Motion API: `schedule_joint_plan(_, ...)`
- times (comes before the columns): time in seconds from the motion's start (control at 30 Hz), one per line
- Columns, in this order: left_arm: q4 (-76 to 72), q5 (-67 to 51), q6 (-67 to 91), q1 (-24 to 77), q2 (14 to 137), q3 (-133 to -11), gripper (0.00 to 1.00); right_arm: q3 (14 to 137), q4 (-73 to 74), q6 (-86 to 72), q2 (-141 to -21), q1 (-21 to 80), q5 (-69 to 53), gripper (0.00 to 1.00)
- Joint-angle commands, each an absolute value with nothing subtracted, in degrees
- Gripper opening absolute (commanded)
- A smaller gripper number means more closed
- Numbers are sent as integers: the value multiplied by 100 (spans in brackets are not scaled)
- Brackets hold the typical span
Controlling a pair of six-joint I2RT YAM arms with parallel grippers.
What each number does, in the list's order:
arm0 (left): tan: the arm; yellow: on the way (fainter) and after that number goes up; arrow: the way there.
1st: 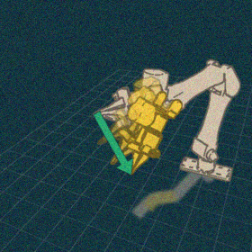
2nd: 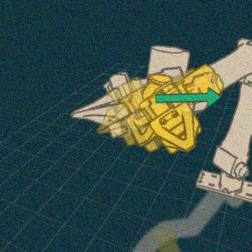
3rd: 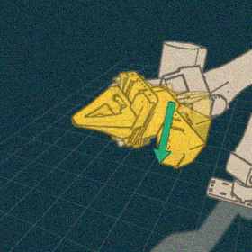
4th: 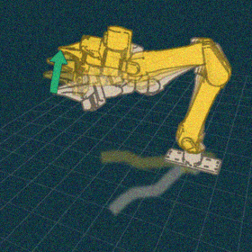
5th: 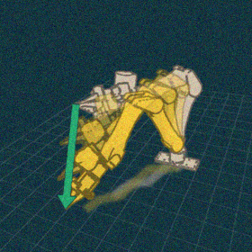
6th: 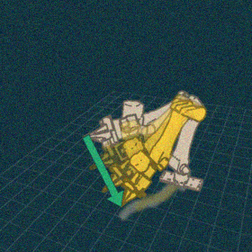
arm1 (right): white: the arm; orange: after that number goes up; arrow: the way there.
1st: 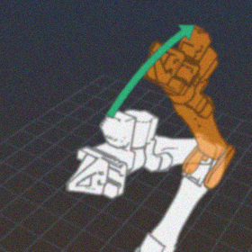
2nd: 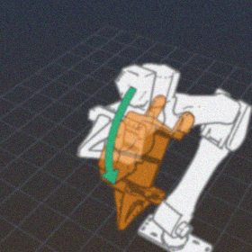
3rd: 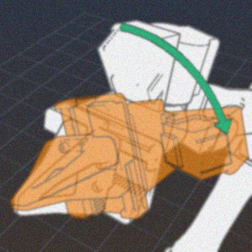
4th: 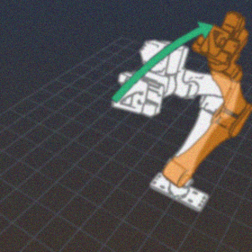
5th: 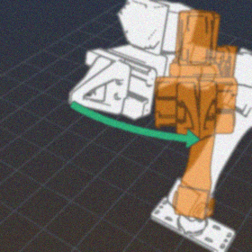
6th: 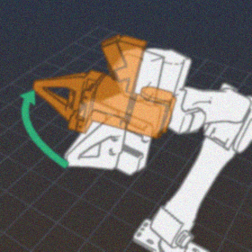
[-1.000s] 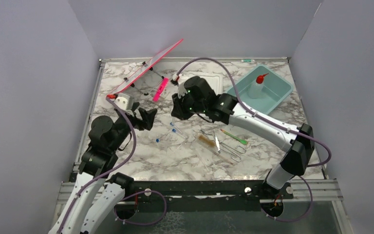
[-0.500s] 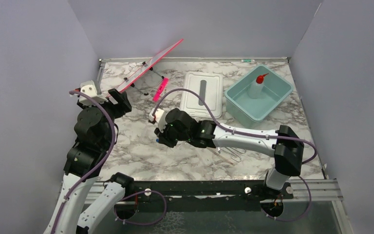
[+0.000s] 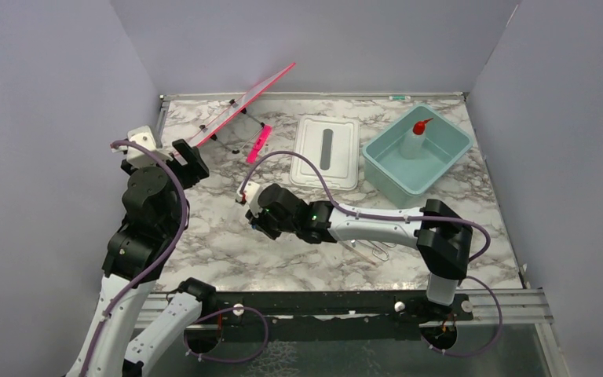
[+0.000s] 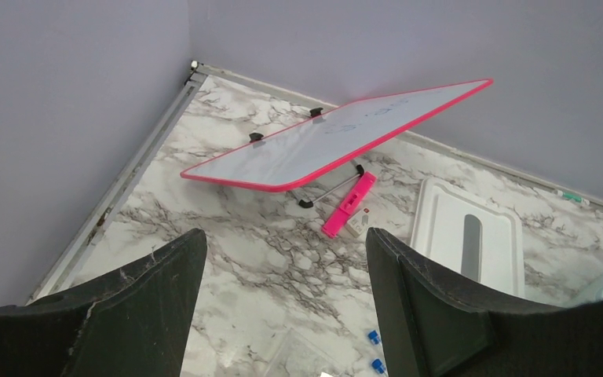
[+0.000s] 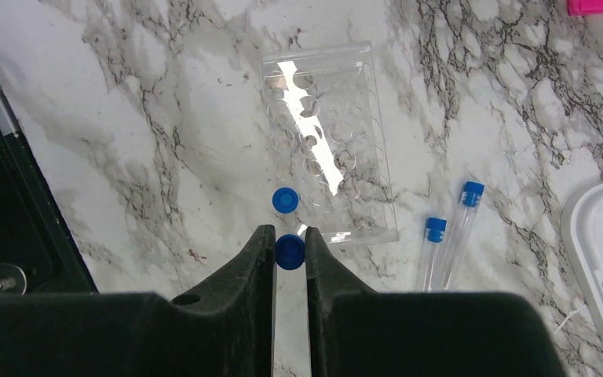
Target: Organize the chemistry lab equipment
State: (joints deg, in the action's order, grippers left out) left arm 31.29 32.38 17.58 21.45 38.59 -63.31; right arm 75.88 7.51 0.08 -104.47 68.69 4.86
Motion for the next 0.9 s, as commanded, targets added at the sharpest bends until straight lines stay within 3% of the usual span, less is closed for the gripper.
schedule_joint_plan(0.0,3164,3484,1809,2136,3702,-6238,77,7464,335,18,-10460,6926,802,14)
schedule_joint_plan(0.87,3184,3560,1838,2136,3518,-5977,77,7295,254,-496,-10741,6926,799,15)
